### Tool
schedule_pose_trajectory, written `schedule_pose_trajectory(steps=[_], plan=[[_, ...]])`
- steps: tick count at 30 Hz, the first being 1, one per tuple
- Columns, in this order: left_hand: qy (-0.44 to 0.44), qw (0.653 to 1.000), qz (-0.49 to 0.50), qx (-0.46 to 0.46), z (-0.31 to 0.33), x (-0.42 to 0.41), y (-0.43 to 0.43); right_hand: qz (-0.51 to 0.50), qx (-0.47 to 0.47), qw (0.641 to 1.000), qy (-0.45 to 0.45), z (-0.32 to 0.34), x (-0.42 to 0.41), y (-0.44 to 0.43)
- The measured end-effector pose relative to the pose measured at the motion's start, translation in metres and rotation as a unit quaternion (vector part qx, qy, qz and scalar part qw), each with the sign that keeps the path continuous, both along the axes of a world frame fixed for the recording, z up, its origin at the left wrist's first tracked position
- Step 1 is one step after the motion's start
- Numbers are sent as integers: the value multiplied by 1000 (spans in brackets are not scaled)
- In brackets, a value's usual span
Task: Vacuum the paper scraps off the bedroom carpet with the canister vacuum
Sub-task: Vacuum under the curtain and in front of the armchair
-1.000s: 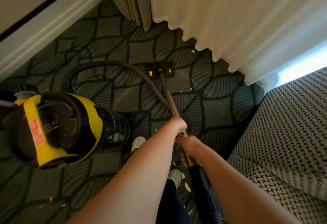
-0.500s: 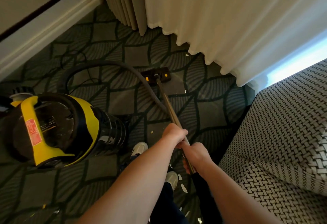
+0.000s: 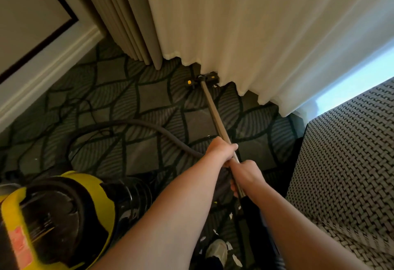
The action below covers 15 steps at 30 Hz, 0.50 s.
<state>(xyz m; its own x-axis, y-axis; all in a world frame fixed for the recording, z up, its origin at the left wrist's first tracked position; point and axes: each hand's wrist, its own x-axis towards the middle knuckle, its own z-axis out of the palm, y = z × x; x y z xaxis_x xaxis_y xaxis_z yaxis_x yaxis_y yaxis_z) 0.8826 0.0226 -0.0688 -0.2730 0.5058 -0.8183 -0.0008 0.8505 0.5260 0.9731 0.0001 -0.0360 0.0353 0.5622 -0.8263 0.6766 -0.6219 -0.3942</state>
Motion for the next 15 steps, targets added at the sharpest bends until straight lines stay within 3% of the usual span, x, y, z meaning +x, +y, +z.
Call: schedule_pose_trajectory(steps=[8,15], plan=[[-104,992,-43,-49,-47,-26,22,-64,-73,995,8,-40,-21,16],[-101,991,-51,-77,-63,-35,14,-31,-90,995,-14,-45,-39,0]])
